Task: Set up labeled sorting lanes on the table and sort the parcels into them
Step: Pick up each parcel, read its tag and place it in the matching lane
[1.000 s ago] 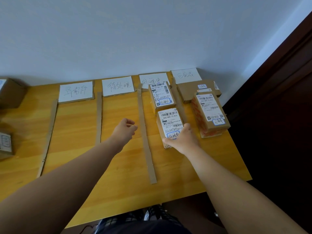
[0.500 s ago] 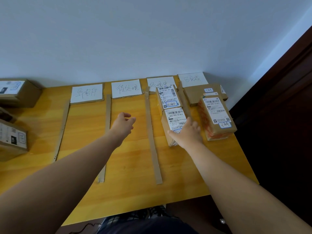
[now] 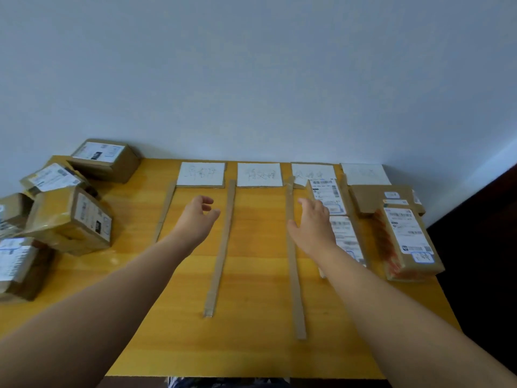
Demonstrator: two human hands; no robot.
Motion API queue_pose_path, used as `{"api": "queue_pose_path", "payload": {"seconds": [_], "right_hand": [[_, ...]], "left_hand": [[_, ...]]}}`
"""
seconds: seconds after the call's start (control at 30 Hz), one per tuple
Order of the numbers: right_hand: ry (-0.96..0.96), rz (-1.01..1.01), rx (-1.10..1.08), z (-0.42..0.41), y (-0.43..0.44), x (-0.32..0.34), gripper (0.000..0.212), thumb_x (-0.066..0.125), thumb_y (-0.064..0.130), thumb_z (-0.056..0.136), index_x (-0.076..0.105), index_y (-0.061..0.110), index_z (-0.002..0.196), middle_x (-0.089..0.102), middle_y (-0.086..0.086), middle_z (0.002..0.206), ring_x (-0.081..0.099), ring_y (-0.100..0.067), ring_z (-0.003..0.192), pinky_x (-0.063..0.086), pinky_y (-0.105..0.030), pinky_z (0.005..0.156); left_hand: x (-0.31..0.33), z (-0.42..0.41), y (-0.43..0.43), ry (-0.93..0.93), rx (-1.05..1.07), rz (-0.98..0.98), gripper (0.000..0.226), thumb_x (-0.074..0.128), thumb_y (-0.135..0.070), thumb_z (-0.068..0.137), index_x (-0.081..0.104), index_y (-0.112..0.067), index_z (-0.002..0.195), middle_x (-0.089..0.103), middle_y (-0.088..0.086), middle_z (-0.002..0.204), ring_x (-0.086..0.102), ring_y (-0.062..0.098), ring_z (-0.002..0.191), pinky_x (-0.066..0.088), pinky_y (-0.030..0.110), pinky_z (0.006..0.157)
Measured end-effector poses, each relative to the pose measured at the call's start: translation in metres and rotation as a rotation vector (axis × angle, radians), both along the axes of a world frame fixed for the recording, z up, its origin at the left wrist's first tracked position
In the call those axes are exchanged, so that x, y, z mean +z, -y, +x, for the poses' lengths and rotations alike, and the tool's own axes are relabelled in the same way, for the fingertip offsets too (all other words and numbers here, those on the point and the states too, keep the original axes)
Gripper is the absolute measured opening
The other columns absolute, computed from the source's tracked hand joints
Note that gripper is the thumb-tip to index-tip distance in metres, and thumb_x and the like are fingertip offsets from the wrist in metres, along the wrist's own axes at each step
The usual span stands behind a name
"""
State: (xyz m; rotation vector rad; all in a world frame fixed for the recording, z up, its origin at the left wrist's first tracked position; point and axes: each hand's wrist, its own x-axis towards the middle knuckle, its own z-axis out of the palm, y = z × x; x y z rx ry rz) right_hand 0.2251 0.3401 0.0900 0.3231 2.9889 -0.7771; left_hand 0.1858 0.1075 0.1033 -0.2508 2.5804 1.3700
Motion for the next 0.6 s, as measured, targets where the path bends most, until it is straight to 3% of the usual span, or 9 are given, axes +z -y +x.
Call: {"api": "queue_pose_path", "payload": {"seconds": [0.2,0.43,0.6], "right_hand": [[-0.011,-0.051,0.111,-0.030,0.085,0.004,0.051,0.049,0.026,0.097,0.032,0.016,0.144,0.033,-0.006,0.146,0.028,-0.025,0.136,0.036,-0.037,0.103],[-0.028,-0.121,0.193,-0.064,0.211,0.007,0.048,0.048,0.024,0.097,0.035,0.017,0.142,0.032,-0.003,0.146,0.030,-0.021,0.135,0.037,-0.030,0.098],[-0.019,-0.184,0.260,-0.085,0.294,0.002,0.049,0.048,0.024,0.097,0.034,0.017,0.143,0.033,-0.003,0.146,0.030,-0.020,0.136,0.036,-0.030,0.099]], "left_hand": [[0.006,-0.015,0.080,-0.060,0.073,-0.025,0.035,0.054,-0.025,0.095,0.047,-0.017,0.129,0.054,0.002,0.123,0.051,0.014,0.103,0.042,0.030,0.078],[0.013,-0.042,0.193,-0.124,0.077,-0.128,0.035,0.056,-0.025,0.094,0.049,-0.018,0.128,0.054,0.004,0.126,0.052,0.018,0.114,0.047,0.033,0.089],[0.013,-0.064,0.275,-0.114,0.061,-0.468,0.048,0.057,-0.038,0.090,0.046,-0.020,0.134,0.043,0.011,0.141,0.035,0.032,0.132,0.032,0.046,0.108]]}}
